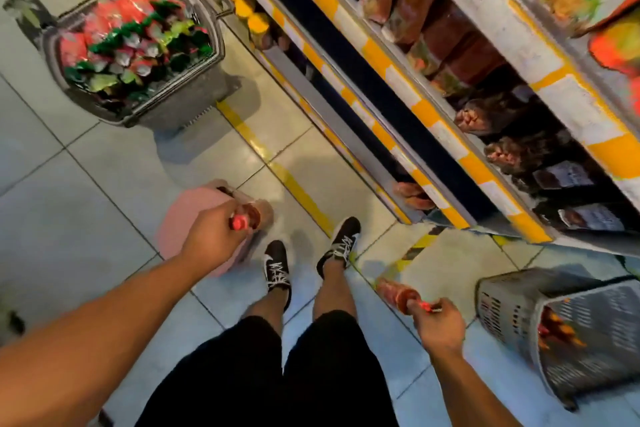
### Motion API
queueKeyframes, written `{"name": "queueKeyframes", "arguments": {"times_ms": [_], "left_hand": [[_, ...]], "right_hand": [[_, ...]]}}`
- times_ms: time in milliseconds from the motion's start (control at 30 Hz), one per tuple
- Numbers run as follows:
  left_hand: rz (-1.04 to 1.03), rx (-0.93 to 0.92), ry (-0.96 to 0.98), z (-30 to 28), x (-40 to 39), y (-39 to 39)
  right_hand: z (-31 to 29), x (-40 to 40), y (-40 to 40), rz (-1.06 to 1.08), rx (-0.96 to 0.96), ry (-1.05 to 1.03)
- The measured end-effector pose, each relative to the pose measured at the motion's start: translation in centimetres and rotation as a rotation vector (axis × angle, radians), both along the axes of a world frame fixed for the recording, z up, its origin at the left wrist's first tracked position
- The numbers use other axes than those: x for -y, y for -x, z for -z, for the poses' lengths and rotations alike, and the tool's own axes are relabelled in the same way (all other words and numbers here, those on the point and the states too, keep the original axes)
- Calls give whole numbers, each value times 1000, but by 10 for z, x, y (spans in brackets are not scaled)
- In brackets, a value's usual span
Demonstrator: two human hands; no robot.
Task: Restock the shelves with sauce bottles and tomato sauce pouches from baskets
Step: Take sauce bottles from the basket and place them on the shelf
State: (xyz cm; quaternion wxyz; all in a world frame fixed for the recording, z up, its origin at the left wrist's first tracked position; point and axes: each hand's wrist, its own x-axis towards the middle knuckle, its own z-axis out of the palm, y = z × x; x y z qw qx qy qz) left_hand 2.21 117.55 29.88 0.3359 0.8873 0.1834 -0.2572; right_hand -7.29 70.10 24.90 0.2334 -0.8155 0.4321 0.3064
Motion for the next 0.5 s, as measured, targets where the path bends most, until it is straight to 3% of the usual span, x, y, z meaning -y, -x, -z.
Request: {"name": "queueKeyframes", "arguments": {"times_ms": [100,200,300,500], "left_hand": [[-22,20,69,50,27,-22],[-36,51,180,113,60,-41],[-57,85,136,176,96,-58],[-174,88,388,260,177,-113]], "right_hand": [[63,7,-11,119,0,-73],[97,-15,-54,373,121,-209],[124,-44,-100,650,276,-292],[185,-51,-176,724,375,-376]]}}
